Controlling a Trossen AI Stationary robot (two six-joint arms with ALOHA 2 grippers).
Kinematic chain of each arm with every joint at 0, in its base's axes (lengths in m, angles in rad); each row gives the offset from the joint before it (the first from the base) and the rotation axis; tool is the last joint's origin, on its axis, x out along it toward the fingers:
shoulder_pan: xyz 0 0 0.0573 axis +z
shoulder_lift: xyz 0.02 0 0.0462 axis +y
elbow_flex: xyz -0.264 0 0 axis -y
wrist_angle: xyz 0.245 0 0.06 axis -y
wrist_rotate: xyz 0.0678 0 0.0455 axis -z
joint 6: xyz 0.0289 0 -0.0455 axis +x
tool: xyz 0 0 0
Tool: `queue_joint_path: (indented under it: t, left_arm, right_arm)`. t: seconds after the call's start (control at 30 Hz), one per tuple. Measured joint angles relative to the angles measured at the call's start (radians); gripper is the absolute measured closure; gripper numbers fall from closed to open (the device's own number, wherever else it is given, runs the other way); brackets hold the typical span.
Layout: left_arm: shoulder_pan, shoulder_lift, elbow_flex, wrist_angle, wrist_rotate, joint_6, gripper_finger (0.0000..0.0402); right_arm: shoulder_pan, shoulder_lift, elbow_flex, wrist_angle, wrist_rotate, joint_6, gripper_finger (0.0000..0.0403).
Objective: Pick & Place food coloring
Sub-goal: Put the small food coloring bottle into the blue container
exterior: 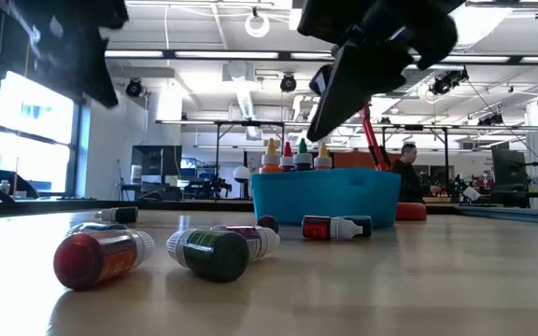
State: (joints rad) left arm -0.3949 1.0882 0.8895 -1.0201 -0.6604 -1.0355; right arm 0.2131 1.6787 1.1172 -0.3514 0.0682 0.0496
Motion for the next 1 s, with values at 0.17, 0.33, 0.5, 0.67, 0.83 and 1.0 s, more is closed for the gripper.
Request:
queue_joint_path:
  t: [0.17,0.33,0.5,0.67,0.83,1.0]
  left_arm:
    - [0.005,-0.040,-0.234,0.421,0.038,0.088,0.0354]
    - [0.001,-0.030,-0.314,0.562,0.072,0.078,0.0354]
    - [0.002,-0.031,-0.316,0.573,0.055,0.085,0.0354]
    - [0.002,-0.031,-0.316,0.581,0.045,0.088,0.0354]
    - [0.002,-0.031,-0.316,0.587,0.044,0.088,0.0354]
    - [0.002,-0.031,-0.316,0.609,0.043,0.088,0.0354]
  right_arm:
    - [0.037,0.062,0.000,0.056,-0.018,0.043,0.0246]
    - [0.053,0.101,-0.002,0.029,-0.016,0.114,0.0246]
    - [0.059,0.127,-0.001,-0.031,0.007,0.159,0.0246]
    - [0.054,0.153,-0.001,-0.067,0.045,0.181,0.0249]
    - [0.056,0.203,-0.001,-0.063,0.040,0.177,0.0249]
    - [0.055,0.232,0.003,-0.058,0.040,0.160,0.0250]
